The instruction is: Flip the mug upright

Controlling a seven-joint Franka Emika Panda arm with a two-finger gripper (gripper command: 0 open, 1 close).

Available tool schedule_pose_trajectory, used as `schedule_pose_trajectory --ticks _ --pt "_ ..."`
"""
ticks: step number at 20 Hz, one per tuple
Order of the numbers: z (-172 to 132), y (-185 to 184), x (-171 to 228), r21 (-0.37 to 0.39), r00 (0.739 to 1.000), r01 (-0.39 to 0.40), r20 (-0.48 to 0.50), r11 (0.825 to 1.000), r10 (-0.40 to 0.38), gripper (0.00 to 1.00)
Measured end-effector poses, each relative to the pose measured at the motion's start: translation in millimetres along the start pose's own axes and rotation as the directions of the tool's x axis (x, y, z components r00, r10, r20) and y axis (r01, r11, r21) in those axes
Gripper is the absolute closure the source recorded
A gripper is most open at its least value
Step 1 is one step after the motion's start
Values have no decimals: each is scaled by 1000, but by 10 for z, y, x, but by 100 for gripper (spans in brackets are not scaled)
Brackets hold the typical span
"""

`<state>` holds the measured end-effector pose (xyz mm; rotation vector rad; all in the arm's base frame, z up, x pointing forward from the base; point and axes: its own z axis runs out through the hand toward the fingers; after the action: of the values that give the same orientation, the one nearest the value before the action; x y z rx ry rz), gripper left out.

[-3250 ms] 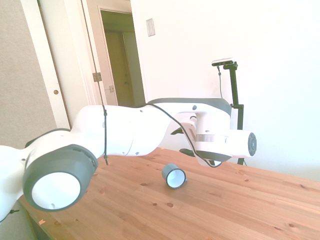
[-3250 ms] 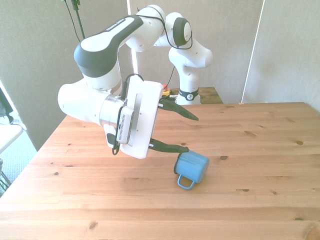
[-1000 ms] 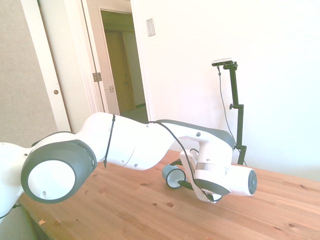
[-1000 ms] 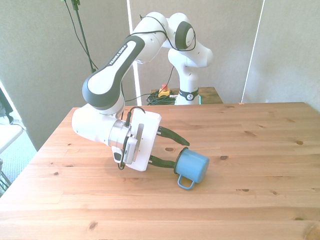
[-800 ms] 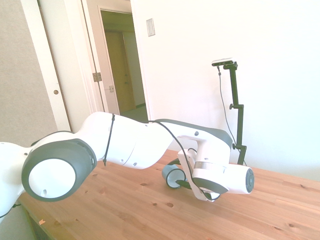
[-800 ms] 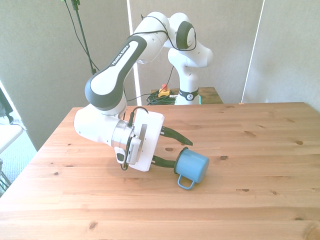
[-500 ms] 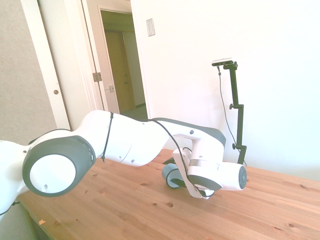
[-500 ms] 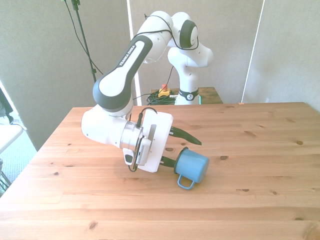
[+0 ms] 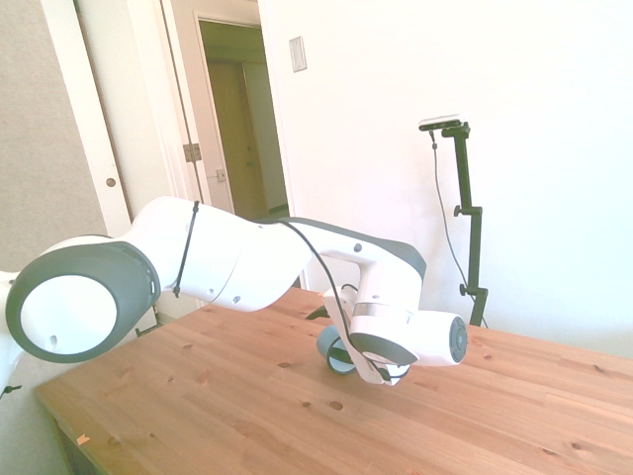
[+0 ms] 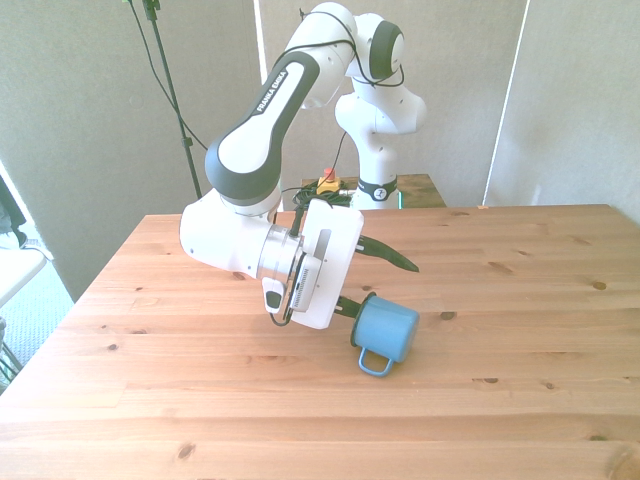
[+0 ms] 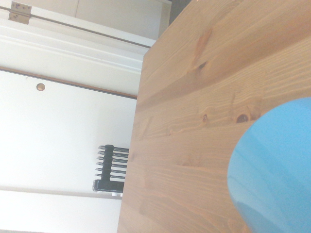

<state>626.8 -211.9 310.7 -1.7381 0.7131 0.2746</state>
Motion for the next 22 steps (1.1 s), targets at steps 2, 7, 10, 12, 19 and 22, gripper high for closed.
schedule_pose_trajectory --ticks 2,7,10,12,19,22 --pt "9 -4 5 -2 1000 1 -4 1000 -1 0" --pt "-3 -10 13 -2 1000 2 -13 1000 -2 0" --pt "-25 -22 25 -1 1000 4 -26 1000 -5 0" --pt "-56 -45 37 -2 999 9 -35 1000 -10 0" --pt "-123 -67 116 47 999 2 -52 999 0 0" --pt "-123 -93 127 62 999 -2 -54 998 6 0"
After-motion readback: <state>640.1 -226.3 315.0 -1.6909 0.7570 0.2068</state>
